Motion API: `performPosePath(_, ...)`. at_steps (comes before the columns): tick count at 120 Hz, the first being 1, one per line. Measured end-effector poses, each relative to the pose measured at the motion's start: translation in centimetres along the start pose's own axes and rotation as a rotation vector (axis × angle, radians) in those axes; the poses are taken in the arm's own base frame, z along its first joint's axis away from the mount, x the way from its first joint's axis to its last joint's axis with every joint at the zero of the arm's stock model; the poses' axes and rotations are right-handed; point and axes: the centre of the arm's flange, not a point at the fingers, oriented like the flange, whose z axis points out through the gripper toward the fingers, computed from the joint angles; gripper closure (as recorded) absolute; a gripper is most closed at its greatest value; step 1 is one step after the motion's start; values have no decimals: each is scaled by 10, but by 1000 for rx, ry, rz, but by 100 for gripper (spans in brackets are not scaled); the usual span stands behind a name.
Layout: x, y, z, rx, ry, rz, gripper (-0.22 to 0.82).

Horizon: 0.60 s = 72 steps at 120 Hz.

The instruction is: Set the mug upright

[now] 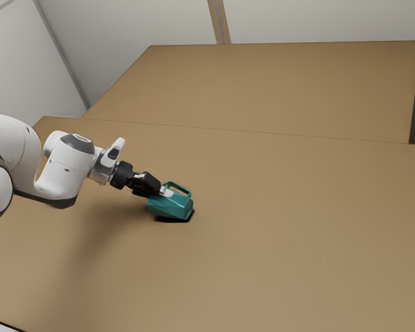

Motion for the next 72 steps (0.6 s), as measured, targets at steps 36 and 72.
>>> performPosePath(36, 23, 58, -18, -6, 39, 120, 76)
performPosePath(72, 40, 149, -39, 181, -152, 322, 78)
